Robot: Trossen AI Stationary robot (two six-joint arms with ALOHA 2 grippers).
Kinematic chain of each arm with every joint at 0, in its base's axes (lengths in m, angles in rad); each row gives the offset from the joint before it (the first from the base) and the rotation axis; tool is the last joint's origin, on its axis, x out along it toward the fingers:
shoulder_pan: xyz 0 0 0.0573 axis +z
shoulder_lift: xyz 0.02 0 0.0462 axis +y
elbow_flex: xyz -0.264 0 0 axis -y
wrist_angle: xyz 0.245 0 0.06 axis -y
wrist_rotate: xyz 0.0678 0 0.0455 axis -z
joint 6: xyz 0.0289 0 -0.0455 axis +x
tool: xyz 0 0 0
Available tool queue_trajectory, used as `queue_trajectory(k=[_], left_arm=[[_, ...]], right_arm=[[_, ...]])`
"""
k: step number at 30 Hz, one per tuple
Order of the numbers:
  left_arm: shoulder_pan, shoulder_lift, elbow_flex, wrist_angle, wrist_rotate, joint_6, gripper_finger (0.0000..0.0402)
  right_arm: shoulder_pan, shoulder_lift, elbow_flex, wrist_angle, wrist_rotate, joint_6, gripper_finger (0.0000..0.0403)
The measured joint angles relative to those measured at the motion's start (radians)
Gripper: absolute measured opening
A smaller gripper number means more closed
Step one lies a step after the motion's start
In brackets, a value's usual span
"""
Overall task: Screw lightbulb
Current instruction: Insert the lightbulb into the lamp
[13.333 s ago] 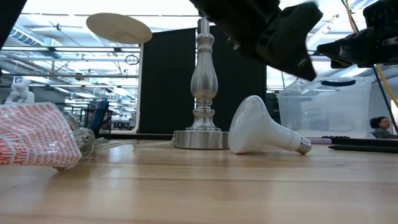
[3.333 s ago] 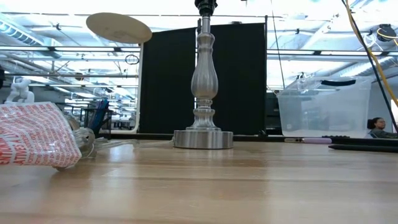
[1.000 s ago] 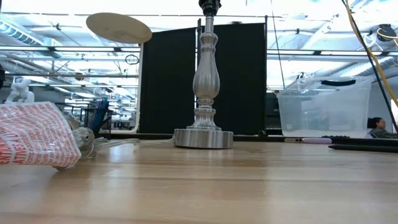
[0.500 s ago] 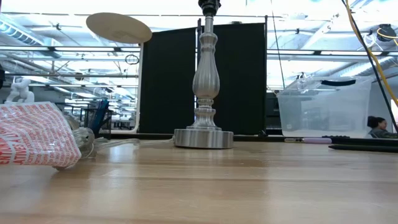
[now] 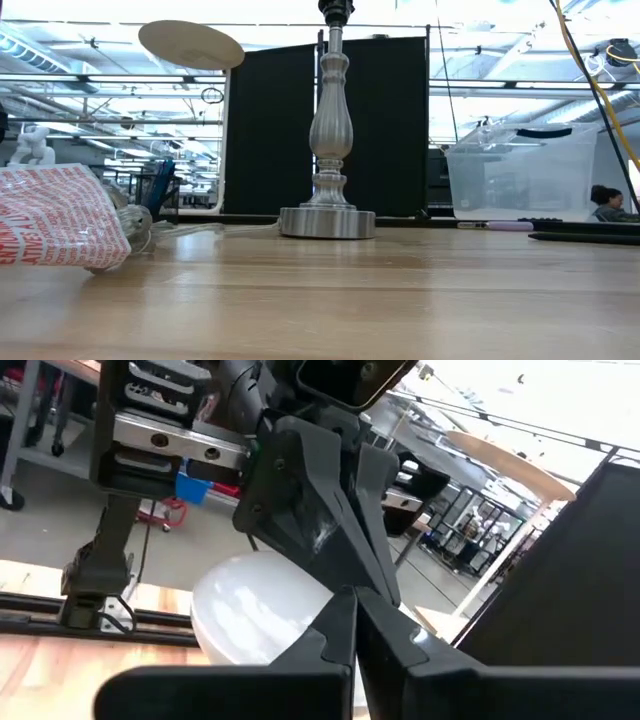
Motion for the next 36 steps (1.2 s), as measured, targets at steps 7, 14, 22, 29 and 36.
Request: queue_trajectory(k=[7,14,22,29,36], left_arm=[[0.000,0.000,0.000,0.000,0.001,0.001,0.0000],[-0.005,0.000,0.000,0.000,0.001,0.003,0.0000],[-0.017,-0.001,0.000,0.009,-0.002,0.026,0.0000],[-0.017,-0.015,-0.002,0.013,-0.002,0.029,0.0000],[-0.017,-0.040,-0.005,0.015,-0.003,0.030,0.0000]], right_arm=[[0.000,-0.001,0.002,-0.036,0.049,0.003,0.0000],[0.002,-0.002,0.002,-0.044,0.052,0.005,0.0000],[0.002,-0.002,0.002,-0.056,0.053,0.022,0.0000],[0.002,-0.002,0.001,-0.062,0.053,0.032,0.0000],[0.002,-0.001,0.000,-0.067,0.054,0.040,0.0000]])
